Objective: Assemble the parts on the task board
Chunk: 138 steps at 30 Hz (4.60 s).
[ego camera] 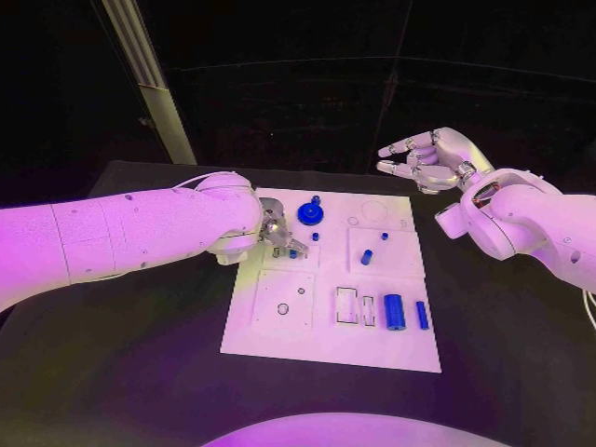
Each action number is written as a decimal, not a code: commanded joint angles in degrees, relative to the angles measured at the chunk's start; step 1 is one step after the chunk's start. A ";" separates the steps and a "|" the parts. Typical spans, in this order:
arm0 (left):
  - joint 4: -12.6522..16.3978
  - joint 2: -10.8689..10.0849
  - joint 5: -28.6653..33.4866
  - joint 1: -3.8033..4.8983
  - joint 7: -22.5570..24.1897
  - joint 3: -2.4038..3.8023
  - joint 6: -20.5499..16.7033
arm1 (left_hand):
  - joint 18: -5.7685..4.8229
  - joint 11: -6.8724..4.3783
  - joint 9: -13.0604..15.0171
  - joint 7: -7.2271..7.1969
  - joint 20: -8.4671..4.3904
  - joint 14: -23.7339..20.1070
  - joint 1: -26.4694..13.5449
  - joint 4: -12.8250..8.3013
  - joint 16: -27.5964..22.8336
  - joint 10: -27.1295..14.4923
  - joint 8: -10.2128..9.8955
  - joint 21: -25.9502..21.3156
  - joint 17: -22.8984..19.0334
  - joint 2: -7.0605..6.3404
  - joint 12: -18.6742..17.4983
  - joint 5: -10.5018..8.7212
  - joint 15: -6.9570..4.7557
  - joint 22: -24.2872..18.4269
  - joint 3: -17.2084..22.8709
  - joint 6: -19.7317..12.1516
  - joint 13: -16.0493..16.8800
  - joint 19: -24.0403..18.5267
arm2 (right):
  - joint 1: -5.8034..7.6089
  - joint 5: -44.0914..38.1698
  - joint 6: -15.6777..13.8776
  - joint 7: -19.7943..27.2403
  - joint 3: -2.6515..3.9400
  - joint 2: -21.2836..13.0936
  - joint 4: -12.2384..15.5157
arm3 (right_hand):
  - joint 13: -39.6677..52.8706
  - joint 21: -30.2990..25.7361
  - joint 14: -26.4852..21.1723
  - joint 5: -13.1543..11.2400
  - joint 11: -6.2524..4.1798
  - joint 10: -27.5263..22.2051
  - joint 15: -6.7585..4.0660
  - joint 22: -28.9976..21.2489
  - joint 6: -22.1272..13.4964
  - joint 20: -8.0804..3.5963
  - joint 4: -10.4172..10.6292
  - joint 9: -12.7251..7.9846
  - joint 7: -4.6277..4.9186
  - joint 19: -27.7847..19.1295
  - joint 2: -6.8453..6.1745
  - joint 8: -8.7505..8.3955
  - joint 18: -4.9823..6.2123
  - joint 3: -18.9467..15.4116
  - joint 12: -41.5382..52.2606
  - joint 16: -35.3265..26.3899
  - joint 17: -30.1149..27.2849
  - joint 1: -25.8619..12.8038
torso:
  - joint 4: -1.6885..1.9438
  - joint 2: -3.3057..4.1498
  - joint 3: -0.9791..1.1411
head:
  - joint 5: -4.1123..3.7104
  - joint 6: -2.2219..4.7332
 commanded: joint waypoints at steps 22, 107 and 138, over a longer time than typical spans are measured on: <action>-13.74 2.03 2.39 4.28 2.02 7.06 16.46 | 0.64 1.99 -1.66 2.21 0.84 5.85 6.09 0.23 0.18 -5.36 -3.31 -5.32 15.09 4.30 -5.75 -2.10 1.05 0.25 -7.50 -5.13 -8.73 0.43 | 0.10 0.47 0.61 0.69 0.02 0.43 -1.09 | -0.15 -0.43 2.51 0.08 0.04 -0.62 0.10 -0.31 -0.07 -0.17 0.13 0.03 -0.23 -0.50 0.36 0.21 0.59 -0.26 -0.47 -0.36 -0.27 -0.07 | -0.09 0.24 -0.07 | 0.41 1.15; -23.91 8.46 -1.58 0.22 6.86 6.44 17.39 | 0.60 1.46 -5.42 1.63 0.69 5.85 23.14 -9.22 0.18 -5.66 -4.82 -5.57 15.09 11.27 -5.66 -2.23 0.76 0.71 3.36 -3.92 -9.91 0.67 | 0.09 0.47 0.94 1.10 0.02 1.49 -1.87 | -0.15 -0.51 2.51 0.39 0.01 -0.64 0.09 -0.33 -0.08 -0.18 0.03 0.03 -0.24 -0.48 0.67 0.22 0.58 -0.21 -0.45 -0.46 -0.30 0.14 | -0.04 0.21 -0.07 | 0.40 0.07; -4.18 -2.91 -0.23 0.26 8.82 6.42 3.61 | 0.16 1.56 -5.58 1.83 0.94 5.85 18.53 -14.59 0.18 -3.66 -3.00 -4.22 15.09 3.12 -5.59 -1.97 1.05 2.94 21.72 -3.30 -10.43 1.62 | 0.08 1.10 1.00 1.54 0.01 1.52 -2.57 | -0.15 -0.52 2.50 0.43 0.01 -0.63 0.08 -0.31 -0.06 -0.18 0.01 0.04 -0.25 -0.46 0.76 0.24 0.57 -0.21 -0.44 -0.55 -0.39 0.17 | 0.12 0.05 -0.03 | 0.55 -0.23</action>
